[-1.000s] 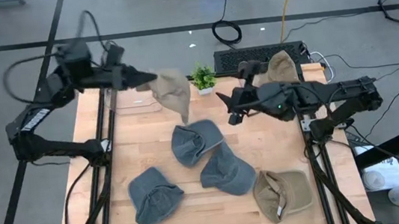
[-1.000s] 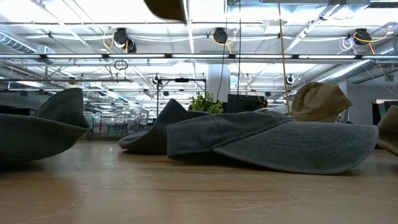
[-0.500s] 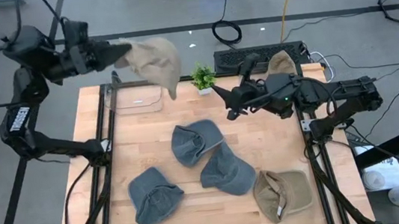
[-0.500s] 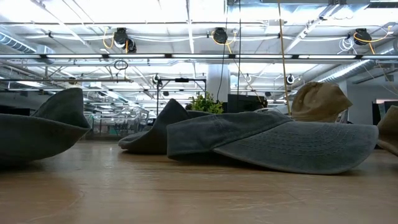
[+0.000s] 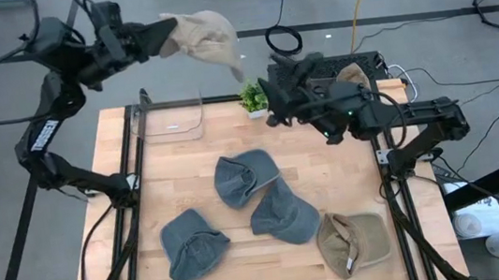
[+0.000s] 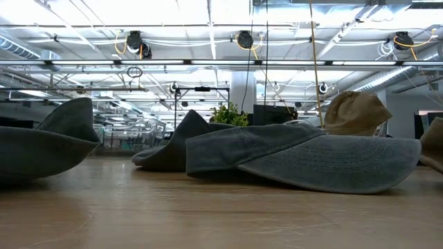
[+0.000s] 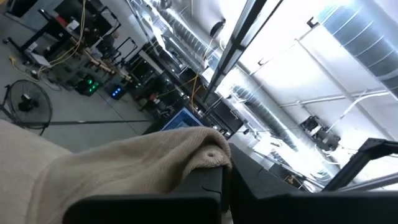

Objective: Pick & Place hat
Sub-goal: Put the top brown cap into the right transparent bin

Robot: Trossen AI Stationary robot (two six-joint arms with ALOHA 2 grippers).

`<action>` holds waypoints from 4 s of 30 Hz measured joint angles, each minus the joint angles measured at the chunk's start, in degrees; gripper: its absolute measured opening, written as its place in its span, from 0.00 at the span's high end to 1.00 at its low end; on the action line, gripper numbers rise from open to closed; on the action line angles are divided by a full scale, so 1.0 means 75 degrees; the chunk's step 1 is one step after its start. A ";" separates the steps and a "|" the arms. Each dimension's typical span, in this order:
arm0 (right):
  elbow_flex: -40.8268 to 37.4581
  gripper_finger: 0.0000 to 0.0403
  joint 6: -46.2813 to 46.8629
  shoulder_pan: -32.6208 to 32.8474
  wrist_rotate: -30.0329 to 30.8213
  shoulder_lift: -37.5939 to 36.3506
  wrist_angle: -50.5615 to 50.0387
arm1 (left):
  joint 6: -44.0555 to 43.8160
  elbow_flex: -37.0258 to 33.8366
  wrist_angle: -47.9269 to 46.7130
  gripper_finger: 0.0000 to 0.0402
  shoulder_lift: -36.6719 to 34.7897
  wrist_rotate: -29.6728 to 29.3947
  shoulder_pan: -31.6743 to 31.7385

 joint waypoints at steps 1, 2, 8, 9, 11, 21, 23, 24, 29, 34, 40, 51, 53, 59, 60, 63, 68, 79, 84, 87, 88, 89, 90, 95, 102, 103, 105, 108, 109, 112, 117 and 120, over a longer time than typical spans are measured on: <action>-0.0002 0.31 0.0082 -0.0046 -0.0020 0.0005 0.0041 | -0.0060 0.0000 0.0114 1.00 0.0055 0.0003 0.0000; -0.0002 0.31 0.0183 -0.0090 -0.0130 0.0005 0.0040 | -0.0125 0.0000 0.0252 1.00 0.0104 0.0003 -0.0007; 0.0001 0.31 0.0510 -0.0205 -0.0619 0.0002 0.0125 | -0.0281 0.0000 0.0616 1.00 0.0258 0.0071 -0.0015; 0.0001 0.31 0.0521 -0.0232 -0.0621 0.0002 0.0141 | -0.0320 0.0000 0.0604 1.00 0.0267 0.0073 -0.0015; 0.0001 0.31 0.0524 -0.0289 -0.0622 -0.0001 0.0180 | -0.0338 0.0000 0.0599 1.00 0.0274 0.0071 -0.0050; 0.0001 0.31 0.0898 -0.0436 -0.1022 0.0001 0.0229 | -0.0414 0.0003 0.1064 1.00 0.0739 0.0057 -0.0658; 0.0001 0.31 0.0852 -0.0472 -0.0956 0.0002 0.0255 | -0.0470 -0.0003 0.1098 1.00 0.0810 0.0073 -0.0719; 0.0001 0.31 0.0847 -0.0481 -0.0871 0.0002 0.0266 | -0.0481 -0.0003 0.1143 1.00 0.0835 0.0082 -0.0724; 0.0001 0.34 0.0795 -0.0484 -0.0759 0.0001 0.0259 | -0.0667 -0.0003 0.1185 1.00 0.0883 0.0184 -0.0801; 0.0001 0.52 0.0582 -0.0475 -0.0759 0.0001 0.0259 | -0.0752 -0.0003 0.0949 1.00 0.0886 0.0279 -0.0888; 0.0001 0.84 0.0380 -0.0412 -0.0698 -0.0001 0.0265 | -0.0755 -0.0003 0.0587 1.00 0.0886 0.0295 -0.0933; 0.0018 0.99 -0.0451 0.0022 0.0471 -0.0063 0.0288 | -0.0684 -0.0009 0.0578 0.88 0.0895 0.0702 -0.0832; 0.0018 0.99 -0.0716 0.0124 0.0851 -0.0116 0.0281 | -0.0540 -0.0009 0.0579 0.86 0.0895 0.0909 -0.0756; 0.0007 1.00 -0.1043 0.0459 0.1592 -0.0431 0.0103 | -0.0295 -0.0009 0.0569 0.77 0.0895 0.1507 -0.0491; 0.0004 1.00 -0.1030 0.0500 0.1684 -0.0507 0.0077 | -0.0163 -0.0009 0.0569 0.75 0.0895 0.1579 -0.0454; 0.0004 1.00 -0.1031 0.0702 0.2005 -0.0752 -0.0004 | 0.0122 -0.0009 0.0556 0.68 0.0895 0.1707 -0.0363; -0.0002 1.00 -0.1043 0.1115 0.2263 -0.1161 -0.0214 | 0.0568 -0.0009 0.0581 0.57 0.0886 0.2249 -0.0135; -0.0002 1.00 -0.0760 0.1687 0.2588 -0.1822 -0.0336 | 0.2884 -0.0003 0.0566 0.47 0.0847 0.2693 -0.0006; -0.0002 1.00 -0.0009 0.1681 0.2516 -0.2091 -0.0330 | 0.4266 -0.0003 0.0541 0.47 0.0845 0.2736 -0.0051; -0.0002 1.00 0.0605 0.1681 0.1998 -0.2300 -0.0307 | 0.5177 -0.0003 0.0540 0.47 0.0845 0.2564 -0.0203; -0.0002 1.00 0.0837 0.1681 0.1766 -0.2364 -0.0305 | 0.5467 -0.0003 0.0539 0.47 0.0845 0.2407 -0.0270; -0.0002 1.00 0.1074 0.1681 0.1513 -0.2419 -0.0293 | 0.5759 -0.0003 0.0528 0.47 0.0845 0.2194 -0.0340; -0.0002 1.00 0.1298 0.1681 0.1287 -0.2467 -0.0271 | 0.6041 -0.0003 0.0496 0.47 0.0845 0.1953 -0.0405; -0.0002 1.00 0.2112 0.1681 0.0525 -0.2594 -0.0150 | 0.7577 -0.0003 0.0003 0.47 0.0845 0.0406 -0.0754; -0.0002 1.00 0.3087 0.1676 -0.0249 -0.2663 0.0034 | 0.9040 -0.0003 -0.0499 0.43 0.0899 -0.0743 -0.1147; -0.0002 1.00 0.3236 0.1674 -0.0305 -0.2675 0.0034 | 0.9143 -0.0003 -0.0533 0.42 0.0909 -0.0813 -0.1209; -0.0002 1.00 0.3553 0.1627 -0.0438 -0.2681 0.0046 | 0.9372 -0.0003 -0.0579 0.37 0.0921 -0.0965 -0.1345; -0.0002 1.00 0.3872 0.1545 -0.0446 -0.2629 -0.0033 | 0.9803 -0.0003 -0.0699 0.29 0.0914 -0.1323 -0.1566; -0.0002 1.00 0.3969 0.1510 -0.0487 -0.2610 -0.0072 | 0.9932 -0.0003 -0.0725 0.26 0.0912 -0.1522 -0.1650; -0.0002 1.00 0.4490 0.1329 -0.1036 -0.2496 -0.0057 | 1.0454 -0.0003 -0.0740 0.20 0.0915 -0.2125 -0.1950; 0.0001 1.00 0.5029 0.1048 -0.1444 -0.2220 -0.0069 | 1.1469 -0.0003 -0.0600 0.15 0.0915 -0.3018 -0.2517; 0.0000 1.00 0.5235 0.0959 -0.1497 -0.2047 -0.0083 | 1.1900 -0.0003 -0.0493 0.16 0.0915 -0.3375 -0.2814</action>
